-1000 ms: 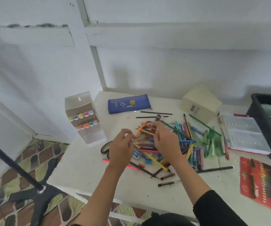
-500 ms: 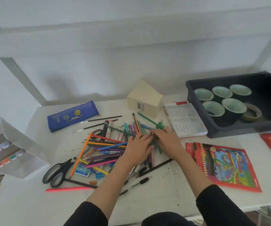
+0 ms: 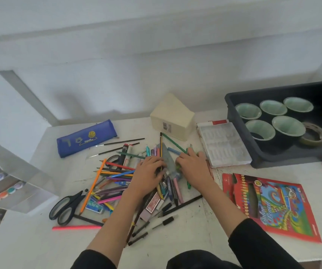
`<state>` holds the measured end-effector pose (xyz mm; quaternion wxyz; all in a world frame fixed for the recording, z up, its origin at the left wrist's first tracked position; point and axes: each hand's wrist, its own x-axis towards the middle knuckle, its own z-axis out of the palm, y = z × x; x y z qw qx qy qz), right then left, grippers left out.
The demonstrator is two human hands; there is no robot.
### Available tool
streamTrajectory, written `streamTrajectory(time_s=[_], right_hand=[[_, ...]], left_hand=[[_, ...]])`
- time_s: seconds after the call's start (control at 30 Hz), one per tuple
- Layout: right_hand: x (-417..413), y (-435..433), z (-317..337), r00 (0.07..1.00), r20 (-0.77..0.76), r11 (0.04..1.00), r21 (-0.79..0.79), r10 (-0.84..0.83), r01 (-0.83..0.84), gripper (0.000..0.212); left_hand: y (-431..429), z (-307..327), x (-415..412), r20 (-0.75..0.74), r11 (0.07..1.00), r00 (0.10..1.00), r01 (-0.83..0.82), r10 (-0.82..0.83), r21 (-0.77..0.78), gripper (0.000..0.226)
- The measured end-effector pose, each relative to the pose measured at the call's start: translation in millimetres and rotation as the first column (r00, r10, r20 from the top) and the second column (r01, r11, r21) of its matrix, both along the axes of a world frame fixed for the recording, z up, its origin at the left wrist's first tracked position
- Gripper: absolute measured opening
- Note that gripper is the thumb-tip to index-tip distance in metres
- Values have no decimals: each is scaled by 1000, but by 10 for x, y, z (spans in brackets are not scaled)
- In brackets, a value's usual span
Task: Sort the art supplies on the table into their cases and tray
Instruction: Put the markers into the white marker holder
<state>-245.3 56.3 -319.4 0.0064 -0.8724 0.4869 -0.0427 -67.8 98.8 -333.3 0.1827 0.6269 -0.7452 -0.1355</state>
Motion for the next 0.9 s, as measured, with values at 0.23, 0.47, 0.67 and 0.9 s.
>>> streamTrajectory(time_s=[0.23,0.47,0.67,0.9], right_hand=[[31,-56,-8,998,-7,997,21,-70,70,14],[96,-104,-26,982,-37,971,-161,-184,175,30],[89,-115,-93,973,-80,955,-225,-216,193,21],[65,-181,-197,980,-93,940,-312,-175,138,30]], left_hand=[[95,-39,16,-7,999,1000,-28,28,-43,22],[195,20,-41,-15,980,993,-118,117,-163,12],[232,153,-615,198,960,946,-273,257,57,35],[244,199,-749,206,916,924,-359,322,177,34]])
